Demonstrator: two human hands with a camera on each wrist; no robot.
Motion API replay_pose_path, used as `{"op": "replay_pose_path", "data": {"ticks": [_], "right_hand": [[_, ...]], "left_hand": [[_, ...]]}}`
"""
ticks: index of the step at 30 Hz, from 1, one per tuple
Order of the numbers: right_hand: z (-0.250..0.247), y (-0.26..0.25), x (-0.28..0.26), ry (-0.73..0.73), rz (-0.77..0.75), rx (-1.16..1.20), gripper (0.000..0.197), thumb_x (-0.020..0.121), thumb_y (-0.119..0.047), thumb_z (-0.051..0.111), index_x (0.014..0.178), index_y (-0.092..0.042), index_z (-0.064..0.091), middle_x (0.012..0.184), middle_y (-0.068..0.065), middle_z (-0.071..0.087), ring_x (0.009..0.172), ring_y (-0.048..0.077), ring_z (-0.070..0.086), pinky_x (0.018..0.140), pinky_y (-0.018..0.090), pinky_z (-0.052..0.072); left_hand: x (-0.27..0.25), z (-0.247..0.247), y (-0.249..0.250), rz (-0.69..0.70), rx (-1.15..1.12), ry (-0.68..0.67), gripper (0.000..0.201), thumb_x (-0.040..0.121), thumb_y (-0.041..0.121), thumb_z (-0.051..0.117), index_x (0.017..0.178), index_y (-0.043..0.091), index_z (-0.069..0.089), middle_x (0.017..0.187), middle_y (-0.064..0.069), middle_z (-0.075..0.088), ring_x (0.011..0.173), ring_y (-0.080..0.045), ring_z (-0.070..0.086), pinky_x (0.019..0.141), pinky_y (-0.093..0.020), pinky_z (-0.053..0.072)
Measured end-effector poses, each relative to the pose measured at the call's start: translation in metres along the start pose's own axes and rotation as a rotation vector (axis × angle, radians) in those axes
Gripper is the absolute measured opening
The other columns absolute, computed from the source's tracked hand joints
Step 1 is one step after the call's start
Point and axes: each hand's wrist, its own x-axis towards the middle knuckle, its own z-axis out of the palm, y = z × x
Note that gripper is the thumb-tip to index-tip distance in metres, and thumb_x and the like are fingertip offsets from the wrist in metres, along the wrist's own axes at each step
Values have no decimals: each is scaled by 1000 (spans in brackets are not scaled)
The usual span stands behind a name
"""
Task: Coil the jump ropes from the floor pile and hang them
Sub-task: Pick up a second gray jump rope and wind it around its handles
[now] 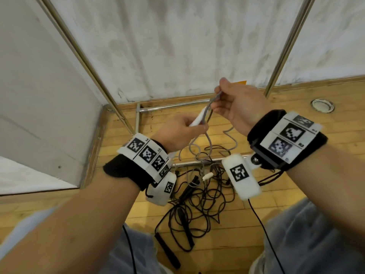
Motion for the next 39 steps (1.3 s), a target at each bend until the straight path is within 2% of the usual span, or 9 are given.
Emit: {"op": "replay_pose_path", "data": {"ticks": [4,7,10,13,19,23,28,34,39], "right_hand": [[-1,2,3,10,1,10,25,95,-29,52,87,-7,61,74,3,65,69,17,65,61,25,53],[-3,22,-2,-207,43,-586,14,86,-29,63,90,-16,68,95,2,69,92,19,64,78,34,52],[2,41,-11,-414,62,-934,16,90,-32,58,82,-22,68,96,0,71,88,13,65,80,32,52],[7,40,-12,-398,128,-851,36,97,-34,47,75,-12,64,78,4,72,65,9,68,61,22,55],[7,5,-12,-164,144,-280,47,98,-42,41,70,-6,55,62,9,68,62,24,70,62,31,59],[6,-12,-14,-125,101,-56,47,98,-44,40,67,-9,51,60,9,66,54,20,66,55,28,57],[0,-21,-8,-40,24,159,50,91,-53,46,75,-7,57,66,8,67,61,19,68,54,26,55],[-11,8,-18,-299,33,-794,13,85,-28,66,90,-16,70,90,2,70,84,16,66,78,31,54],[3,23,-23,-298,41,-735,19,90,-11,59,73,-9,67,66,1,69,61,12,65,59,23,53]], "left_hand": [[5,-1,4,16,-107,263,21,89,26,63,69,22,67,71,-12,66,53,-12,47,56,-31,41],[8,-9,8,46,-191,394,20,88,24,66,69,17,68,68,-11,64,51,-12,46,51,-28,40],[8,-14,8,58,-270,438,18,85,24,69,74,10,70,64,-6,63,49,-11,46,46,-23,40],[7,-16,9,81,-313,423,19,87,26,68,74,12,69,68,-9,65,48,-9,46,46,-22,40],[-3,-20,9,33,-282,120,25,84,39,67,84,14,66,67,7,65,60,-9,49,53,-25,42],[-12,-16,16,148,-304,-101,24,82,28,67,95,8,67,88,-9,65,64,-8,49,53,-20,42],[-10,-12,22,140,-238,71,7,90,14,63,83,15,66,82,-7,71,62,-6,55,52,-20,42],[-3,-12,22,121,-363,300,13,90,13,62,77,13,66,68,0,69,54,-8,56,47,-20,39],[-1,-13,22,131,-385,323,8,90,22,63,85,17,67,73,4,70,58,-7,60,53,-24,43]]}}
